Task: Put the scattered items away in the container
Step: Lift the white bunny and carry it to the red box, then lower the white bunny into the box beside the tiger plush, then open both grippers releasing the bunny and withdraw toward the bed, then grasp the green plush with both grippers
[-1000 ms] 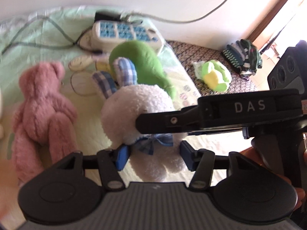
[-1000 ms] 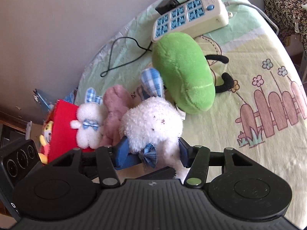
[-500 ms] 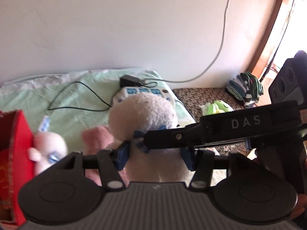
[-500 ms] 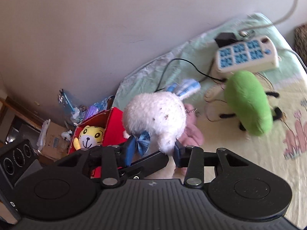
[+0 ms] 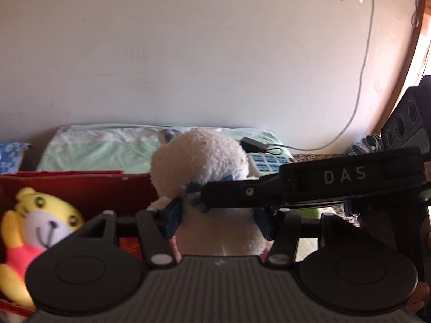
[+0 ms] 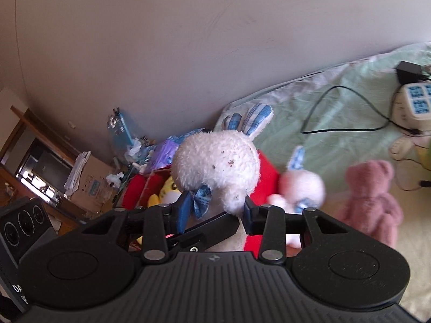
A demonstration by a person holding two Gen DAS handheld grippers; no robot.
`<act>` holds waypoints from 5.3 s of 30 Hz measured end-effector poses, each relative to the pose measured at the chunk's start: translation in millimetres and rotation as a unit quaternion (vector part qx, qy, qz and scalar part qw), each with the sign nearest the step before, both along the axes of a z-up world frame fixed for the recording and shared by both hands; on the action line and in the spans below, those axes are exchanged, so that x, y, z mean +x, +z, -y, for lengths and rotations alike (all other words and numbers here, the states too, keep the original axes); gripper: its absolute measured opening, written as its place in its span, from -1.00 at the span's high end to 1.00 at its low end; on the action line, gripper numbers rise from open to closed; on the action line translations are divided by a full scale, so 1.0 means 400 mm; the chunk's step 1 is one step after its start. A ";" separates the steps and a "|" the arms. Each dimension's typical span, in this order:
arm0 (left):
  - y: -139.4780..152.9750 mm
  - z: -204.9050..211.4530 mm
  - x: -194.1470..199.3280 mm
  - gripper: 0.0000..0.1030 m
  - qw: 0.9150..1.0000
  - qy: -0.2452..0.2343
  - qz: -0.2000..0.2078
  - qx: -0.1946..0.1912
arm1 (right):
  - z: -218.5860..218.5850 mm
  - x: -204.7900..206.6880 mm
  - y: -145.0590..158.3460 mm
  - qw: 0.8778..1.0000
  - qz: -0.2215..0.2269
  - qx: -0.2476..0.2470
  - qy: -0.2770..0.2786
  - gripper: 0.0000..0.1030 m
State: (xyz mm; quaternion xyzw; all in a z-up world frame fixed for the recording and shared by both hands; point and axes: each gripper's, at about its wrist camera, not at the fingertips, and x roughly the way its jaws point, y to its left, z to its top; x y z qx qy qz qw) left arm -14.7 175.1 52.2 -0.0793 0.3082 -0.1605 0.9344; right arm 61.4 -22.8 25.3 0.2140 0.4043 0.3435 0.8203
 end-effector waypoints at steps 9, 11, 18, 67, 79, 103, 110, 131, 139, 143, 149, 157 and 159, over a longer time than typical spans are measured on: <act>-0.115 -0.140 0.006 -0.11 0.998 0.034 -0.053 0.003 | -0.208 0.026 -0.080 0.998 -0.036 -0.027 0.040 0.19; -0.141 -0.154 0.016 -0.11 0.997 0.031 -0.067 0.002 | -0.230 0.031 -0.102 0.997 -0.047 -0.037 0.041 0.19; -0.190 -0.184 0.045 -0.12 0.996 0.010 -0.084 -0.005 | -0.277 0.016 -0.118 0.995 -0.032 -0.084 0.033 0.21; -0.267 -0.190 0.109 -0.18 0.986 0.012 -0.143 0.086 | -0.366 0.091 -0.137 0.982 -0.066 -0.174 -0.008 0.21; -0.222 -0.183 0.108 -0.37 0.985 0.006 -0.144 0.094 | -0.344 0.077 -0.115 0.986 -0.065 -0.155 -0.004 0.21; -0.221 -0.182 0.117 -0.30 0.978 0.031 -0.155 0.139 | -0.316 0.074 -0.094 0.988 -0.070 -0.134 -0.007 0.14; -0.227 -0.184 0.116 -0.32 0.977 0.032 -0.152 0.145 | -0.336 0.067 -0.114 0.988 -0.073 -0.139 0.002 0.21; -0.072 -0.149 0.055 -0.42 0.987 0.036 -0.098 0.125 | -0.151 0.044 -0.059 0.995 -0.042 -0.080 -0.048 0.09; -0.024 0.024 0.042 -0.42 0.993 -0.005 -0.056 0.101 | 0.128 0.053 -0.080 0.989 -0.050 -0.073 -0.115 0.07; -0.037 0.141 0.051 -0.42 0.992 -0.032 -0.055 0.108 | 0.241 0.061 -0.116 0.985 -0.068 -0.085 -0.135 0.06; -0.125 0.281 0.100 -0.42 0.990 -0.038 -0.091 0.102 | 0.366 0.071 -0.170 0.980 -0.080 -0.111 -0.142 0.06; -0.215 0.469 0.183 -0.54 0.990 -0.067 -0.107 0.057 | 0.545 0.125 -0.201 0.973 -0.083 -0.114 -0.184 -0.06; -0.233 0.516 0.220 -0.62 0.989 -0.083 -0.108 0.055 | 0.578 0.155 -0.205 0.971 -0.086 -0.117 -0.188 -0.13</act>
